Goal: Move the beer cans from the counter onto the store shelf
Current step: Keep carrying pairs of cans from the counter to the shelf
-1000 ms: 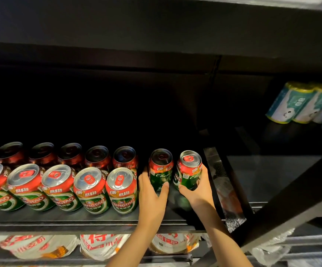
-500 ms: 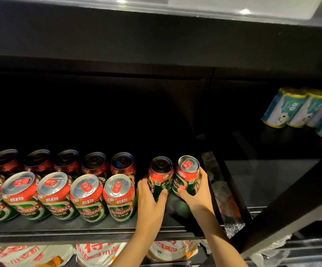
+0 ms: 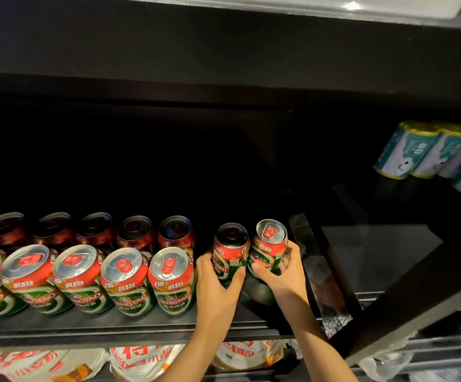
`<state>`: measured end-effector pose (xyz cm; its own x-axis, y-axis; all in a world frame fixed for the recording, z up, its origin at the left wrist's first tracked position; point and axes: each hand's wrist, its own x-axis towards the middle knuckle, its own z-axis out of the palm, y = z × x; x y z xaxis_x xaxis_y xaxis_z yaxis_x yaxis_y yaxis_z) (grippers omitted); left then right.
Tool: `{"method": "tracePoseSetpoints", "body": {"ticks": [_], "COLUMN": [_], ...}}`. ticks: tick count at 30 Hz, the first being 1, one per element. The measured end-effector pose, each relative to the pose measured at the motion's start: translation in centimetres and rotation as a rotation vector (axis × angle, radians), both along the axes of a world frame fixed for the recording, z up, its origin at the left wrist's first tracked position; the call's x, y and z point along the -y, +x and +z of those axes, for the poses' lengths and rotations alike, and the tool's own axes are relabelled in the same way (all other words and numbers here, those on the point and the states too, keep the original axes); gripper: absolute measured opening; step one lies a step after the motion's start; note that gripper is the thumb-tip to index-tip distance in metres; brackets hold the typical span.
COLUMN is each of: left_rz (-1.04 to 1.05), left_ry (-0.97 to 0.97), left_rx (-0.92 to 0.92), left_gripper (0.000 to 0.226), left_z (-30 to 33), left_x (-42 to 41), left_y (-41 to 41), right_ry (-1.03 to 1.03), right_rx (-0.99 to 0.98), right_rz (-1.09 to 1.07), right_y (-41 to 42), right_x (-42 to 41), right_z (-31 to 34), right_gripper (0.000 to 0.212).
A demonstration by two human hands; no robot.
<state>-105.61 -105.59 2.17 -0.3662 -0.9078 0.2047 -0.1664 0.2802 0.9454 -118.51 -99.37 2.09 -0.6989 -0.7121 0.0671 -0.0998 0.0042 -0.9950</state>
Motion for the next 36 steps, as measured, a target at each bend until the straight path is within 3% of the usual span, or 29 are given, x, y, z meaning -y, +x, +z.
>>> {"method": "tracePoseSetpoints", "body": {"ticks": [5, 10, 16, 20, 29, 36], "left_rz": [-0.035, 0.02, 0.05, -0.025, 0.041, 0.09], "left_ry": [0.09, 0.022, -0.063, 0.005, 0.104, 0.023], "left_rx": [-0.036, 0.001, 0.057, -0.004, -0.028, 0.056], "left_gripper": [0.054, 0.063, 0.057, 0.05, 0.068, 0.068], "left_z": [0.04, 0.02, 0.03, -0.03, 0.41, 0.36], "left_x": [-0.02, -0.03, 0.01, -0.07, -0.34, -0.46], "left_y": [0.0, -0.26, -0.33, -0.05, -0.47, -0.5], "right_ry": [0.002, 0.0, 0.005, -0.014, -0.063, -0.066], "right_rx": [-0.013, 0.03, -0.018, -0.009, 0.023, -0.019], "right_rz": [0.034, 0.023, 0.017, 0.012, 0.043, 0.056], "right_y": [0.14, 0.22, 0.08, 0.32, 0.23, 0.18], "right_x": [0.02, -0.02, 0.09, 0.14, -0.17, -0.12], "right_z": [0.18, 0.14, -0.13, 0.31, 0.23, 0.27], "right_gripper": [0.066, 0.083, 0.07, 0.071, 0.067, 0.058]}}
